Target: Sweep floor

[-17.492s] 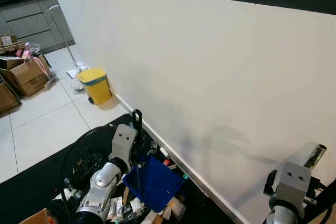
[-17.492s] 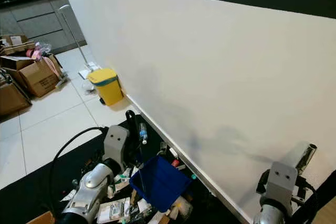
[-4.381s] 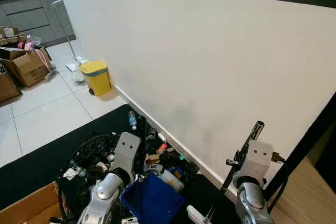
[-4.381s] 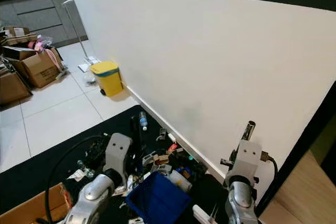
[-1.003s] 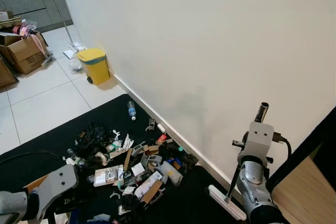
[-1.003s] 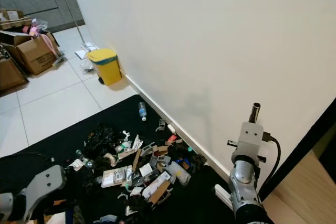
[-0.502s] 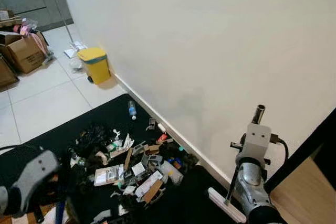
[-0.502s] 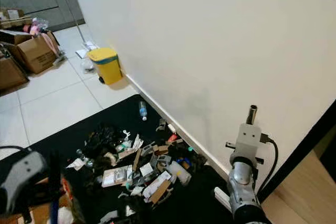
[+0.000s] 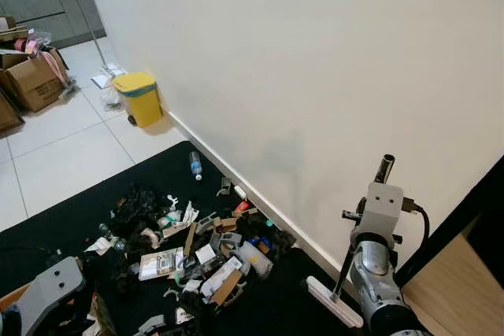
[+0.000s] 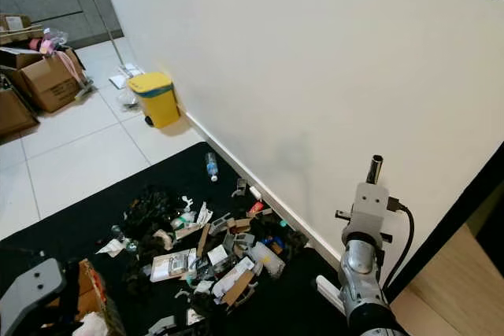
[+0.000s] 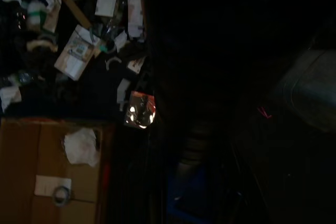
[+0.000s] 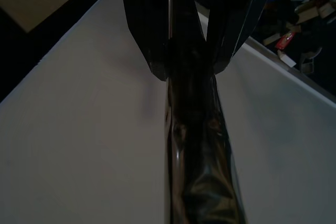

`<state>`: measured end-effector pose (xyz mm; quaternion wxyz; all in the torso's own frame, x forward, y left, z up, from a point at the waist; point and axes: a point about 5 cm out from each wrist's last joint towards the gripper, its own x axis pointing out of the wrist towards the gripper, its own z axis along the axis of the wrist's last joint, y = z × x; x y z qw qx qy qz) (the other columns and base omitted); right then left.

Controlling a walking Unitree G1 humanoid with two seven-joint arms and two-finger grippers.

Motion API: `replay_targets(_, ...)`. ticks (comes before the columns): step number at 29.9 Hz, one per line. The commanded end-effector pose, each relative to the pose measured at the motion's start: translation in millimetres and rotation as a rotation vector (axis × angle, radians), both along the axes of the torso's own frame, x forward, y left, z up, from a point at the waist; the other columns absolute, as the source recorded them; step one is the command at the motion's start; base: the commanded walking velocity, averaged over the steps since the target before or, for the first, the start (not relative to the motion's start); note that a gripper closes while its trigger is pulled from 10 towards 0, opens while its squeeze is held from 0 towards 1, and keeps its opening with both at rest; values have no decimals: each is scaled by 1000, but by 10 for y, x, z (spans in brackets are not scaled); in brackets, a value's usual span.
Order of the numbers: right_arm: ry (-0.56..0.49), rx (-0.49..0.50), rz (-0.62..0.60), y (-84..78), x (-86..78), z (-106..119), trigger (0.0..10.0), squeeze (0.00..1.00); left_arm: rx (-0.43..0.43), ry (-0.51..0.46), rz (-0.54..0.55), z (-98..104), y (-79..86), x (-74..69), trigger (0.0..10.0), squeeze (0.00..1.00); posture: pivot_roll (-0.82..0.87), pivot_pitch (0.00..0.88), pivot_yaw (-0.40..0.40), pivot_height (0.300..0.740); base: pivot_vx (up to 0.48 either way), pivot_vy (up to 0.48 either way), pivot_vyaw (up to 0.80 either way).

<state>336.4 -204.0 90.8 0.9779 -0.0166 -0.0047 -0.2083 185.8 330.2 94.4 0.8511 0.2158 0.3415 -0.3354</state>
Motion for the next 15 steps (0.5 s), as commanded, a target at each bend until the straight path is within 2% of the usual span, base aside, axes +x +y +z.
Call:
replay_targets(1,-19,1,6,23,5,16,10000,0,108,32,15,10,178,-78,10000,0,173,160,49,740,0,0,0)
replay_targets(8,-22,1,9,18,8,18,10000,0,207,40,85,-115,333,-136,10000,0,172,162,46,740,0,0,0)
replay_targets(15,-26,0,7,-1,9,27,10000,0,192,-22,166,-212,321,-51,10000,0,169,163,39,740,0,0,0)
